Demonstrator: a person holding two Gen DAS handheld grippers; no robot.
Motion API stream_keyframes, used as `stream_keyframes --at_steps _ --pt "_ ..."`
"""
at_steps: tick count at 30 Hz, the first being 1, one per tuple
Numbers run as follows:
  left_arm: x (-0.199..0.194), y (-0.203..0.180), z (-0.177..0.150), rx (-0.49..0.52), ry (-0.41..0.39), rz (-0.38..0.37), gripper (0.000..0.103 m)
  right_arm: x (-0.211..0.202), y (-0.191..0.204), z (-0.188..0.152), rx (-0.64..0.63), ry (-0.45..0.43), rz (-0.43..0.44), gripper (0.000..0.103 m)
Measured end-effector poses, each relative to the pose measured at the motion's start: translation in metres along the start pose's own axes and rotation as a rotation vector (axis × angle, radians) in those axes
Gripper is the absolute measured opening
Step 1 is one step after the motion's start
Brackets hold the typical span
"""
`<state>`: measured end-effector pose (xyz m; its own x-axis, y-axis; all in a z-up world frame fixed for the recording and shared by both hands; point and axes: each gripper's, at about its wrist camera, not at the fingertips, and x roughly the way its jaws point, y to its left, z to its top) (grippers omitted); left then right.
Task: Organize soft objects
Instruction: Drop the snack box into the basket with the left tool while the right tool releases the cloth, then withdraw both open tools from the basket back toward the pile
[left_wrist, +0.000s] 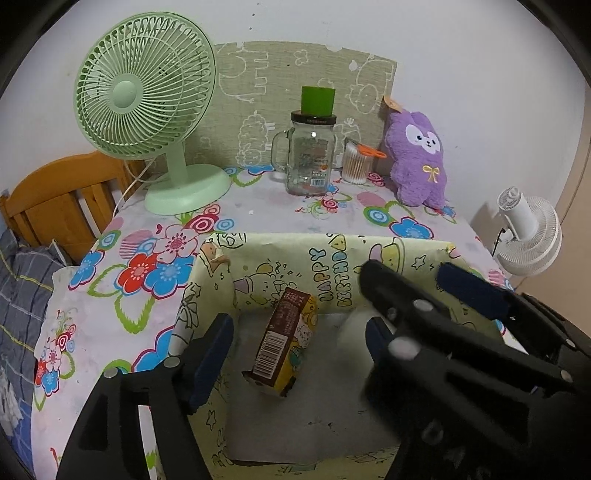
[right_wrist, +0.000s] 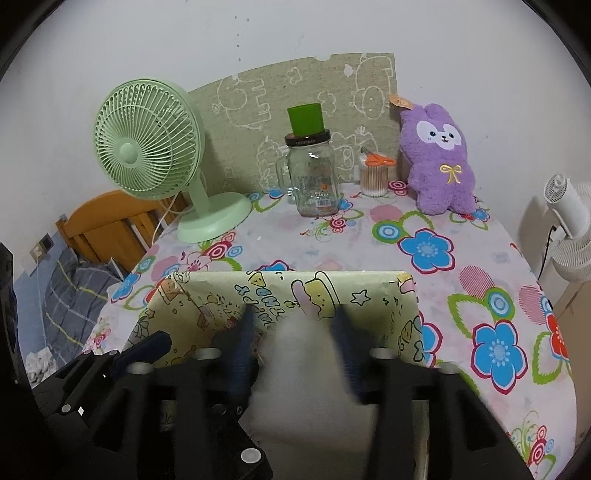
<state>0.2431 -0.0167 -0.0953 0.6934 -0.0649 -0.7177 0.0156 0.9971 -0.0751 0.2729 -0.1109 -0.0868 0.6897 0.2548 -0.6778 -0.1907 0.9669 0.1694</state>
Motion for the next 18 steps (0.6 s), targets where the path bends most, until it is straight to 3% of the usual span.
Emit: stream_keyframes --at_steps 9,18 --pt "-0.021 -0.007 0.000 0.017 -0.045 0.003 0.087 -0.021 0.000 0.002 0.005 -0.029 -0.020 0.088" --pt "-0.050 -0.014 -0.001 0.030 -0.096 0.003 0.088 -0.051 0.001 0.002 0.016 -0.067 -0.024 0.092"
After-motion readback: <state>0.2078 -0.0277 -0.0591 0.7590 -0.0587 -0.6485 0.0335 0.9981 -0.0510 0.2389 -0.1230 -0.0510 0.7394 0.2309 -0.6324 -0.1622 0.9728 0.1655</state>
